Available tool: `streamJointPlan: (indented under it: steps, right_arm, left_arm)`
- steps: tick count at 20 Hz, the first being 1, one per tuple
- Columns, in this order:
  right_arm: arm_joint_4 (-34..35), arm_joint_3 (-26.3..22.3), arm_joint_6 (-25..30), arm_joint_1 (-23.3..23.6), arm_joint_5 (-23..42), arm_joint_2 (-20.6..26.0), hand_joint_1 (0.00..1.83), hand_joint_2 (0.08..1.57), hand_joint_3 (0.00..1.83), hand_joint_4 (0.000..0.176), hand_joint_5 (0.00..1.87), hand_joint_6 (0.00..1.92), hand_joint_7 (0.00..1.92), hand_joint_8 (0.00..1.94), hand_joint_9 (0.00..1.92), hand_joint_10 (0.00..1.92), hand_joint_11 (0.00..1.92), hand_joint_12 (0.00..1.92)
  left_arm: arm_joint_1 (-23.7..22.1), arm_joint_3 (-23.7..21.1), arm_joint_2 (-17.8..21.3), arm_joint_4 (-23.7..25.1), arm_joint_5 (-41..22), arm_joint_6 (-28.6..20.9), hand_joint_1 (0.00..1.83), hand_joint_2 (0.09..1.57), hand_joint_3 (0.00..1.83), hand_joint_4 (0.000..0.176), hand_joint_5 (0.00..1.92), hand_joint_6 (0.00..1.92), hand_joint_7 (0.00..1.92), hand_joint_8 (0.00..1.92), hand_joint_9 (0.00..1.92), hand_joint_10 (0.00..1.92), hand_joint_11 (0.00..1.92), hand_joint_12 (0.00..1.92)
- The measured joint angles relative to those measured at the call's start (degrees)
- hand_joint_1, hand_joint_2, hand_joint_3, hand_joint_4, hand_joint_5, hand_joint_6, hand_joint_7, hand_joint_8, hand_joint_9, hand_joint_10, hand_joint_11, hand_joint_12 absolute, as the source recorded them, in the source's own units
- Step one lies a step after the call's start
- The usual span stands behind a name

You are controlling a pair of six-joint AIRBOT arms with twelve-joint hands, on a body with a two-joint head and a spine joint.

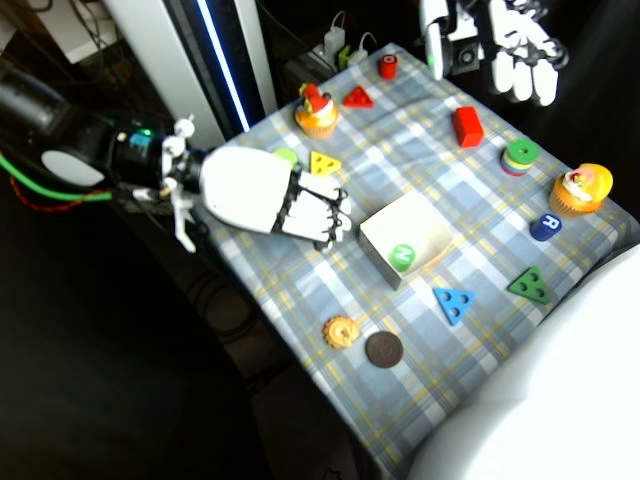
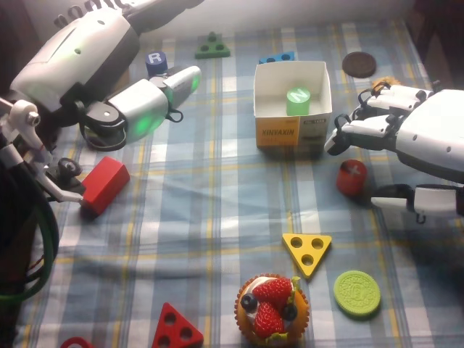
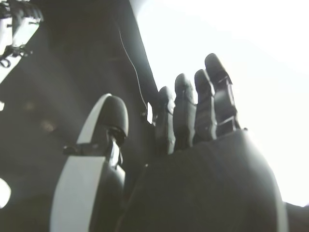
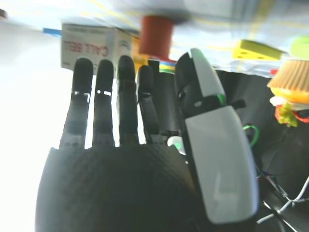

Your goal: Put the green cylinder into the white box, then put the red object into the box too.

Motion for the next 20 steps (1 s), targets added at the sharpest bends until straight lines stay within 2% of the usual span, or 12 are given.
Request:
streamJointPlan:
  steps: [1, 2, 3, 4, 5, 6, 8, 9, 10, 13, 15, 20]
  right_arm:
    - [-0.2, 0.2, 0.0, 0.2, -0.7, -0.5, 0.94, 1.24, 0.00, 0.000, 0.39, 0.57, 0.60, 0.10, 0.15, 1.00, 0.00, 1.52]
    - [-0.2, 0.6, 0.0, 0.5, -1.2, -1.1, 1.01, 1.28, 0.01, 0.000, 0.60, 1.30, 0.66, 0.36, 0.21, 1.13, 0.00, 1.63]
    - [-0.2, 0.8, 0.0, 0.5, -1.4, -1.6, 1.01, 1.28, 0.01, 0.000, 0.60, 1.30, 0.66, 0.36, 0.21, 1.13, 0.00, 1.63]
    - [-0.2, 1.0, 0.0, 0.8, -1.6, -2.0, 1.08, 1.30, 0.00, 0.000, 0.62, 1.47, 0.66, 1.26, 0.28, 1.24, 0.00, 1.71]
    - [-0.3, 1.3, 0.0, 0.8, -1.7, -2.3, 1.10, 1.30, 0.00, 0.018, 0.63, 1.48, 0.67, 1.45, 0.31, 1.34, 0.00, 1.80]
    - [-0.2, 1.4, 0.0, 0.8, -1.9, -2.4, 1.13, 1.27, 0.00, 0.009, 0.72, 1.45, 0.70, 1.37, 0.38, 1.31, 0.00, 1.87]
    - [-0.2, 1.4, 0.0, 0.8, -2.3, -2.4, 1.13, 1.26, 0.00, 0.023, 0.73, 1.39, 0.71, 1.43, 0.40, 1.37, 0.01, 1.92]
    - [-0.5, 1.3, 0.0, 1.0, -2.3, -2.2, 1.13, 1.27, 0.00, 0.004, 0.69, 1.38, 0.73, 1.47, 0.42, 1.43, 0.03, 1.91]
    - [-0.7, 1.0, 0.0, 1.3, -2.3, -1.8, 1.13, 1.27, 0.00, 0.004, 0.69, 1.38, 0.73, 1.47, 0.42, 1.43, 0.03, 1.91]
    - [-1.3, -1.1, 0.0, 1.6, 1.1, 1.3, 1.14, 1.27, 0.00, 0.000, 0.67, 1.36, 0.75, 1.51, 0.47, 1.66, 0.21, 1.92]
    - [-1.5, -1.9, 0.1, 1.9, 3.3, 2.8, 1.16, 1.24, 0.00, 0.000, 0.72, 1.29, 0.80, 1.44, 0.54, 1.65, 0.37, 1.92]
    - [-3.4, -2.9, 4.3, 2.0, 10.0, 5.2, 1.17, 1.26, 0.00, 0.000, 0.68, 1.30, 0.79, 1.51, 0.58, 1.74, 0.51, 1.92]
  left_arm:
    - [0.0, 0.0, 0.0, -0.2, 0.0, 0.0, 0.67, 1.43, 0.00, 0.034, 0.28, 0.01, 0.24, 0.00, 0.00, 0.38, 0.00, 0.54]
    - [0.0, 0.0, 0.0, -0.2, -0.2, 0.0, 0.64, 1.43, 0.00, 0.041, 0.28, 0.01, 0.24, 0.00, 0.00, 0.38, 0.00, 0.61]
    - [0.1, 0.0, 0.0, -0.3, -0.3, 0.0, 0.64, 1.43, 0.00, 0.041, 0.28, 0.01, 0.24, 0.00, 0.00, 0.38, 0.00, 0.61]
    - [0.2, -0.1, 0.1, -0.3, -0.3, 0.0, 0.64, 1.43, 0.00, 0.039, 0.28, 0.00, 0.24, 0.00, 0.00, 0.38, 0.00, 0.61]
    - [0.3, -0.1, 0.1, -0.4, -0.4, 0.0, 0.64, 1.43, 0.00, 0.035, 0.28, 0.00, 0.24, 0.00, 0.00, 0.38, 0.00, 0.61]
    - [0.3, -0.1, 0.1, -0.4, -0.5, 0.0, 0.65, 1.43, 0.00, 0.041, 0.28, 0.00, 0.24, 0.00, 0.00, 0.38, 0.00, 0.61]
    - [0.5, -0.1, 0.3, -0.4, -0.7, 0.0, 0.65, 1.43, 0.00, 0.046, 0.28, 0.00, 0.24, 0.00, 0.00, 0.36, 0.00, 0.55]
    - [0.9, -0.2, 0.4, -0.6, -0.9, 0.0, 0.64, 1.43, 0.00, 0.043, 0.28, 0.00, 0.24, 0.00, 0.00, 0.34, 0.00, 0.51]
    - [1.0, -0.2, 0.4, -0.8, -0.9, 0.0, 0.64, 1.43, 0.00, 0.043, 0.28, 0.00, 0.24, 0.00, 0.00, 0.34, 0.00, 0.51]
    - [1.0, -0.2, 0.5, -0.9, -1.0, 0.0, 0.66, 1.43, 0.00, 0.032, 0.29, 0.01, 0.24, 0.01, 0.00, 0.35, 0.00, 0.50]
    - [1.1, -0.3, 0.5, -0.9, -1.2, 0.0, 0.63, 1.44, 0.00, 0.048, 0.28, 0.00, 0.24, 0.00, 0.00, 0.31, 0.00, 0.34]
    - [1.5, -0.5, 0.5, -1.1, -1.2, 0.0, 0.68, 1.43, 0.00, 0.032, 0.29, 0.01, 0.25, 0.00, 0.00, 0.31, 0.00, 0.31]
